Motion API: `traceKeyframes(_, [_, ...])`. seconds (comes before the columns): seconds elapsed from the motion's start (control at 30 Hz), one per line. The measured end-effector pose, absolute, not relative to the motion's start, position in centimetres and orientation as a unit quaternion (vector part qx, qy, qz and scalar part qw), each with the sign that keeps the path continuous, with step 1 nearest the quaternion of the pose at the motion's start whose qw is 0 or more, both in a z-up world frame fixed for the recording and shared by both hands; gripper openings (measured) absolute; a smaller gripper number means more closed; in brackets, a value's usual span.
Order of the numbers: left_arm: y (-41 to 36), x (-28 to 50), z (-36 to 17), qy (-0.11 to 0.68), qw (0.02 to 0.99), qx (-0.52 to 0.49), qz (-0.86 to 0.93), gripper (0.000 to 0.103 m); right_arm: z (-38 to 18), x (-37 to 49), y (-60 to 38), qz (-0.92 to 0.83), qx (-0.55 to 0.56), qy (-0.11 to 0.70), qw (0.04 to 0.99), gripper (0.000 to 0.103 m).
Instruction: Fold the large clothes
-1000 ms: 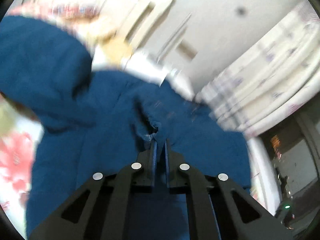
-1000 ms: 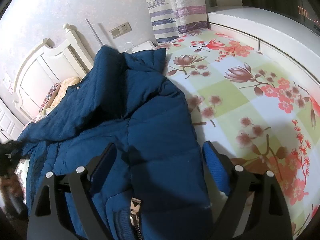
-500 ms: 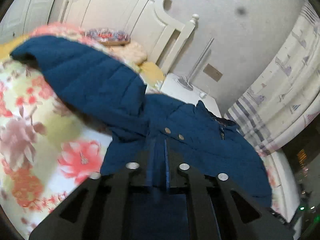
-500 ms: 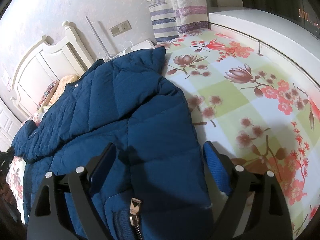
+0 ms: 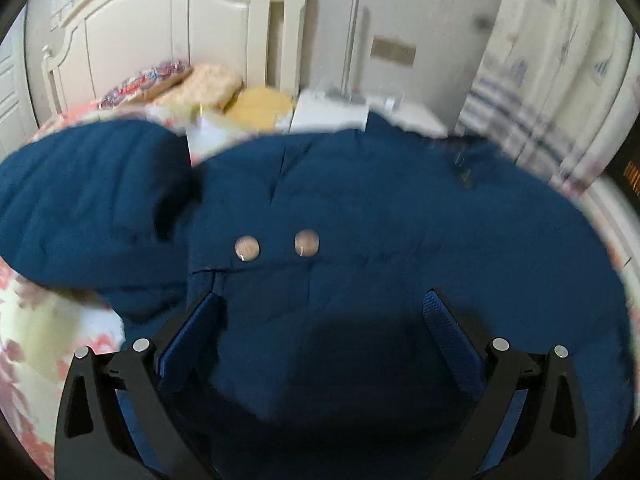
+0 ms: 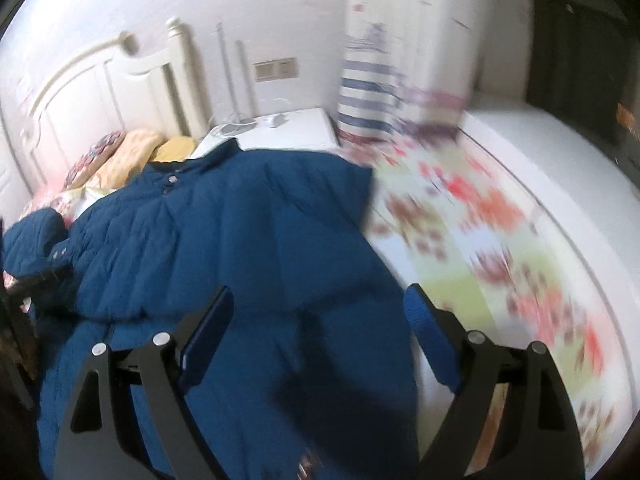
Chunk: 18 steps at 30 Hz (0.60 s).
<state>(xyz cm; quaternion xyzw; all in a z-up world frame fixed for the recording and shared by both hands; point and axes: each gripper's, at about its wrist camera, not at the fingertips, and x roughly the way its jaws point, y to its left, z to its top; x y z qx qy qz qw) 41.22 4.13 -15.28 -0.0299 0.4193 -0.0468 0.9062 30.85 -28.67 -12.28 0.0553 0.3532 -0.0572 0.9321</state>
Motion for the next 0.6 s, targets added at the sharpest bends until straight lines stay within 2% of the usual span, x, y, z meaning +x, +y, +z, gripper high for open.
traceKeyframes(0.17, [3.5, 41.2, -15.4, 0.426, 0.904, -0.008, -0.035, 0.098, -13.5, 37.6, -26.2, -0.019, 0.019, 0.389, 0.921, 0.088])
traceKeyframes(0.27, [3.4, 41.1, -15.5, 0.427, 0.904, -0.010, -0.035, 0.098, -17.7, 40.1, -25.7, -0.030, -0.005, 0.464, 0.885, 0.095])
traceKeyframes(0.4, [3.5, 41.2, -15.5, 0.428, 0.903, -0.012, -0.036, 0.098, -16.4, 40.2, -26.3, -0.029, 0.004, 0.475, 0.880, 0.094])
traceKeyframes(0.6, [3.3, 41.1, -15.5, 0.430, 0.902, -0.008, -0.034, 0.098, -11.4, 43.1, -25.7, -0.042, 0.004, 0.388, 0.921, 0.082])
